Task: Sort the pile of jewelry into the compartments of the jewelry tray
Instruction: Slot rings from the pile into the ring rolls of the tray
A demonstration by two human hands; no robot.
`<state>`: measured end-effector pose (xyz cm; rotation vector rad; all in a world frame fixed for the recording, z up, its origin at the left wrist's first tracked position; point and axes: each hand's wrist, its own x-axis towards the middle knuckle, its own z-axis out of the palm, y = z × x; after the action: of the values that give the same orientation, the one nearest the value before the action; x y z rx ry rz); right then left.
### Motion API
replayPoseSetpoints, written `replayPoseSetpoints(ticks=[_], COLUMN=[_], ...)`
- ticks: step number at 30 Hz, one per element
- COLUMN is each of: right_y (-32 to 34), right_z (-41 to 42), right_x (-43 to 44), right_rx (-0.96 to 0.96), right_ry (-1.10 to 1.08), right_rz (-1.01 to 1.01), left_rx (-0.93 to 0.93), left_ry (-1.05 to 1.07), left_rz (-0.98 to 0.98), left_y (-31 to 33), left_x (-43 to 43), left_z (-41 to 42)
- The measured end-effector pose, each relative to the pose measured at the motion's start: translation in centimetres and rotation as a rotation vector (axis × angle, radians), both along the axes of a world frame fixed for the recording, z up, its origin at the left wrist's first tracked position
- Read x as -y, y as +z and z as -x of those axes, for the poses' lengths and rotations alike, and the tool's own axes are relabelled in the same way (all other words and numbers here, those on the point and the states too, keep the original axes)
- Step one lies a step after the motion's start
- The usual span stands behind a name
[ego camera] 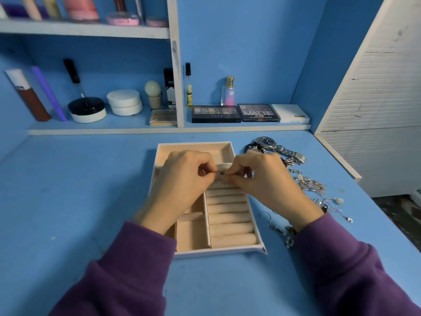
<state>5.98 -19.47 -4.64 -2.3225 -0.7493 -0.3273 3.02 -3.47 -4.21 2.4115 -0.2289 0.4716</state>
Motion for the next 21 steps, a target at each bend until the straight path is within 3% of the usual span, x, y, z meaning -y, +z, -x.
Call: replayPoseSetpoints(ticks=[5, 21], right_y=[-0.5, -0.89], right_z=[0.08, 0.72], right_x=[0.13, 0.56], right_rx=[0.052, 0.023], right_ry=[0.045, 0.037], right_rz=[0.041, 0.024], left_rx=[-0.069, -0.173], left_ry=[-0.053, -0.07], left_rz=[-0.109, -0.1], left_y=[-0.09, 0.42], left_x=[-0.01, -0.69], left_z=[0.36, 0.62])
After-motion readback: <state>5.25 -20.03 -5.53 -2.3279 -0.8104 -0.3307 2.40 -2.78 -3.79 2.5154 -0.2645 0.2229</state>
